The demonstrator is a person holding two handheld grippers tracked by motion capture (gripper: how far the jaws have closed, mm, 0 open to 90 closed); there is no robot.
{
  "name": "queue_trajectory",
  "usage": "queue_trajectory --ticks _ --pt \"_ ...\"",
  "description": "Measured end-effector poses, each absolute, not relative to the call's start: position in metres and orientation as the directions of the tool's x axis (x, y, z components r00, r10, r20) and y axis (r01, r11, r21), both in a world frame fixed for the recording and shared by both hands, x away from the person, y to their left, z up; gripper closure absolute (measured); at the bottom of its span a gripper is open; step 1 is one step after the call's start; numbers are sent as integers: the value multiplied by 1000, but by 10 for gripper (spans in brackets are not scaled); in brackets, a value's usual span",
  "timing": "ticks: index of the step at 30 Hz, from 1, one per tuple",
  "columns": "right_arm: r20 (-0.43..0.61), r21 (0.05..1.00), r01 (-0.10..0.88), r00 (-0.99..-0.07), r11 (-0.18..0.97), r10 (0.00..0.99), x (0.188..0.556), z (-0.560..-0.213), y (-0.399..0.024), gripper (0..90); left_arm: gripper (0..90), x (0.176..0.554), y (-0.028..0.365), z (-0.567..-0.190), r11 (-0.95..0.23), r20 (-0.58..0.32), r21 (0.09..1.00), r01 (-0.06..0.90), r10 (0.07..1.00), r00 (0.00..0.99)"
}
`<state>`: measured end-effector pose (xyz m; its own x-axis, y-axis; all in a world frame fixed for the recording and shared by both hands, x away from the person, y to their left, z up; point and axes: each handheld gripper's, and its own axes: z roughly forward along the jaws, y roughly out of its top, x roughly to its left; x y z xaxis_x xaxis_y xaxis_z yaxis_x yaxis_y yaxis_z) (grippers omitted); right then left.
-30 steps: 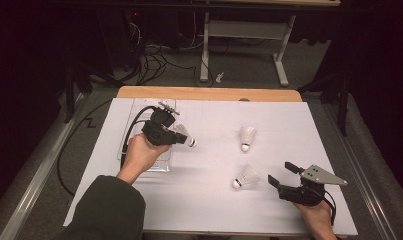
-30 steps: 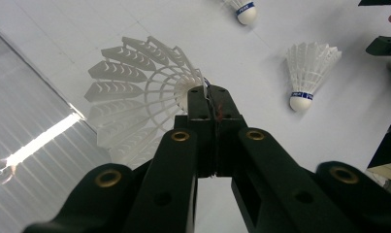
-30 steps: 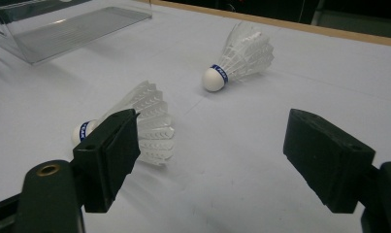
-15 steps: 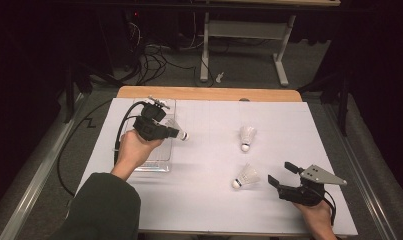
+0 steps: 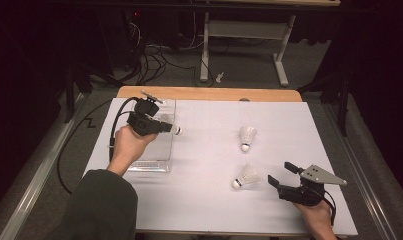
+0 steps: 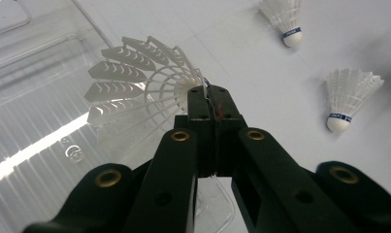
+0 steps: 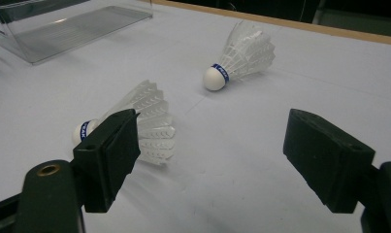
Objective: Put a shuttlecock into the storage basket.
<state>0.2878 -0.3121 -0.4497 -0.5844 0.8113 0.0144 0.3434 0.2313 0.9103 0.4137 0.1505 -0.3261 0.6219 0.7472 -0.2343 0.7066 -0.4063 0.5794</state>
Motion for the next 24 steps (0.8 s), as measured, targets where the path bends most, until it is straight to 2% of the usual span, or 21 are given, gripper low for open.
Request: queue_trajectory --ticks 24 --pt "17 908 350 -582 232 813 288 -450 -312 212 895 446 175 -344 -323 -225 541 776 834 504"
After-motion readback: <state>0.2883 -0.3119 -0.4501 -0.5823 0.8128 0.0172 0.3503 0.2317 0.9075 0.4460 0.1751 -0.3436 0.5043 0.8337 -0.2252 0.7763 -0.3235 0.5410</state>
